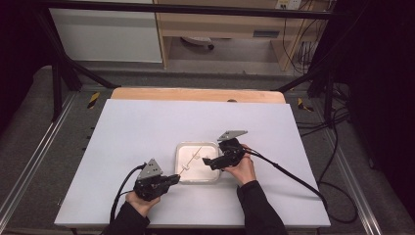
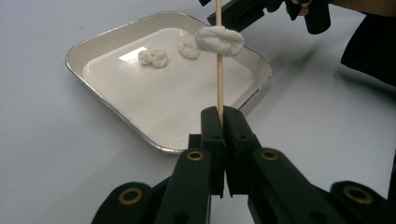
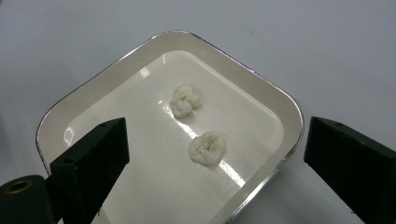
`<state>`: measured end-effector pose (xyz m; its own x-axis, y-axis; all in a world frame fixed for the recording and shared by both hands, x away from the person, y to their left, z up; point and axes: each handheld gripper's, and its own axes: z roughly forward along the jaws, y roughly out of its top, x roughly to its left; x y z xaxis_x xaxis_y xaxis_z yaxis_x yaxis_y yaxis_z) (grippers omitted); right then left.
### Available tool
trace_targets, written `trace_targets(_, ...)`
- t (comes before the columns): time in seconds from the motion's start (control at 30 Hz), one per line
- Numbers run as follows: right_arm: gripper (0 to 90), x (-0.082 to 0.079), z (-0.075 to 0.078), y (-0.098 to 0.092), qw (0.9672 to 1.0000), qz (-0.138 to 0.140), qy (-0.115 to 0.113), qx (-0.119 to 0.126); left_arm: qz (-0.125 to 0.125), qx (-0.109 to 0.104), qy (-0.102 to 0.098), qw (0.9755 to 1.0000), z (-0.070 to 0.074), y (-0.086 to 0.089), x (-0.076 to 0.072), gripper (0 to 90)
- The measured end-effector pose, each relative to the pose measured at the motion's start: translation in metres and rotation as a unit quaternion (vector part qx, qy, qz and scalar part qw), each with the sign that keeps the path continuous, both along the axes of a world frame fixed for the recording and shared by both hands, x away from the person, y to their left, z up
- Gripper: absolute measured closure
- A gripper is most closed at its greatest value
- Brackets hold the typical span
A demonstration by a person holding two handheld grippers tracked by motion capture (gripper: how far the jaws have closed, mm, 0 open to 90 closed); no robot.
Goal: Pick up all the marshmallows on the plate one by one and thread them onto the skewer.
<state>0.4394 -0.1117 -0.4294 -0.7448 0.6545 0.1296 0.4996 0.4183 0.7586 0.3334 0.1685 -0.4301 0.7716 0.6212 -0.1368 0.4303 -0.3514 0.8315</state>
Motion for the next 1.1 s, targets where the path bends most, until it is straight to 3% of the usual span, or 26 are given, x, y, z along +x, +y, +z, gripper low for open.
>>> trace_targets(0.23, 15.6, 0.007, -0.008, 0.004, 0.9999, 0.012, 0.009, -0.002, -0.001, -0.001, 0.001, 1.0, 0.0, 0.0, 0.0, 87.7)
trace_targets(0.47, 33.1, 0.008, -0.017, 0.008, 0.9995, 0.027, 0.009, -0.009, -0.001, -0.001, 0.001, 1.0, 0.0, 0.0, 0.0, 87.7)
trace_targets(0.77, 51.4, 0.007, -0.021, 0.009, 0.9993, 0.032, -0.01, -0.018, -0.001, 0.0, 0.002, 1.0, -0.001, -0.001, 0.0, 87.7)
trace_targets(1.1, 63.3, 0.004, -0.024, 0.011, 0.9982, 0.041, -0.027, -0.033, -0.001, 0.0, 0.001, 1.0, 0.0, -0.001, 0.0, 87.7)
